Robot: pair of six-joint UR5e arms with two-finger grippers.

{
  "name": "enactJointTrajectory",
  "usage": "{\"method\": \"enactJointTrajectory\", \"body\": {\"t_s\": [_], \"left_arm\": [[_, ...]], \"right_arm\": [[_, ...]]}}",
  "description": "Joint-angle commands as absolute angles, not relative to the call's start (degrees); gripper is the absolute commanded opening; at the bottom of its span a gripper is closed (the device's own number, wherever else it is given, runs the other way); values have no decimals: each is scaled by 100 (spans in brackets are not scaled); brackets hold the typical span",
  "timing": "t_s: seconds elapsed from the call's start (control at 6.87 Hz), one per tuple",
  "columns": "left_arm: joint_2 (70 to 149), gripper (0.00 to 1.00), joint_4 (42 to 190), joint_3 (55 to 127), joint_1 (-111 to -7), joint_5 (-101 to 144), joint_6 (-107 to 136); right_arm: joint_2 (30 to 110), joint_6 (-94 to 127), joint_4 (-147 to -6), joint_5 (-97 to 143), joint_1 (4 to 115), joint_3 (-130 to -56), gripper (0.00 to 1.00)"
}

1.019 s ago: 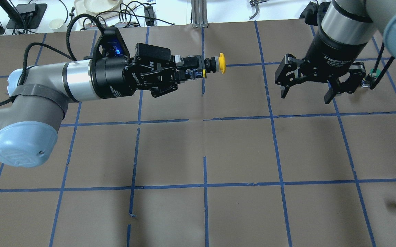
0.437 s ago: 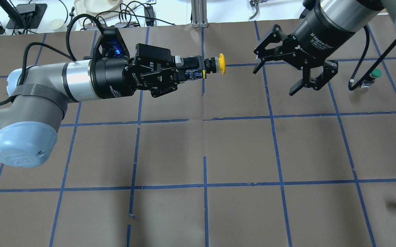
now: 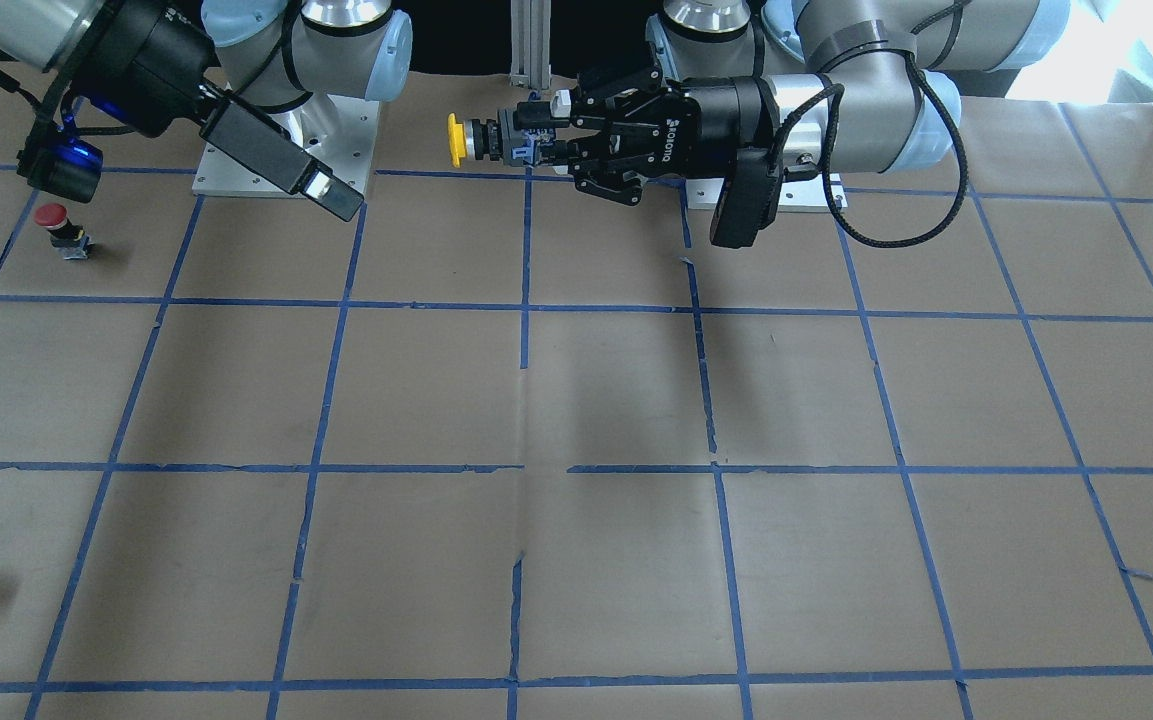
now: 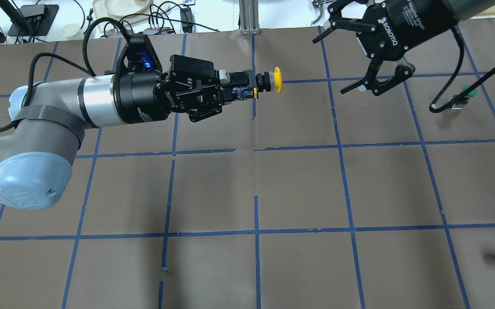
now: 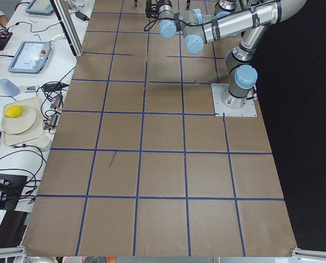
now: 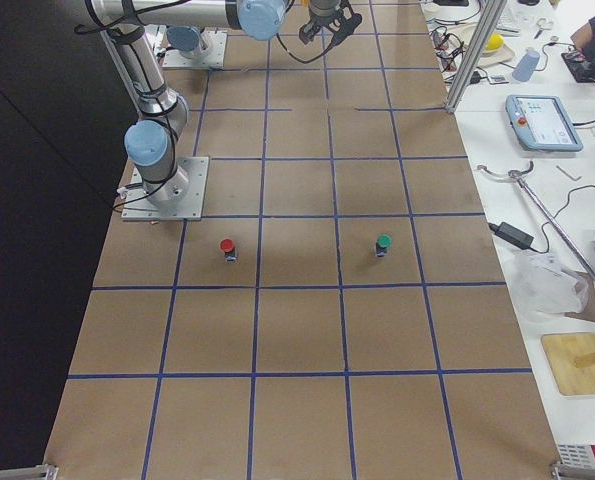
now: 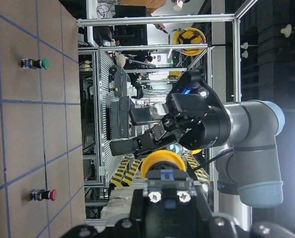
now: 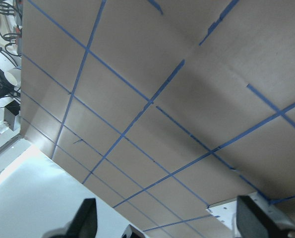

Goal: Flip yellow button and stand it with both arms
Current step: 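Hold the button with the left gripper while the right gripper reaches toward its yellow cap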

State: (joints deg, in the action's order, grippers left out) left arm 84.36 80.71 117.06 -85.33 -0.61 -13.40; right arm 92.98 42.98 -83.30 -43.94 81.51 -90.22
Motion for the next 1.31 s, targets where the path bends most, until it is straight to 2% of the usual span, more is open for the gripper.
{"method": "enactJointTrajectory", "body": {"t_s": [0.0,0.87,1.02,1.17], "left_arm": [[8411,18,8068,11698,-8534,-61,-1336],[8428,19,8068,11698,-8534,-88,-1345],[8411,19,8068,11698,-8534,-88,-1345],[8411,19,8068,11698,-8534,-88,-1336]], "right_arm": [[9299,5017,-8332,-3755,8444,-9166,100],[9334,5352,-8306,-3585,8692,-9281,99],[9334,5353,-8314,-3586,8692,-9307,92],[9334,5353,-8306,-3542,8701,-9316,76]]}}
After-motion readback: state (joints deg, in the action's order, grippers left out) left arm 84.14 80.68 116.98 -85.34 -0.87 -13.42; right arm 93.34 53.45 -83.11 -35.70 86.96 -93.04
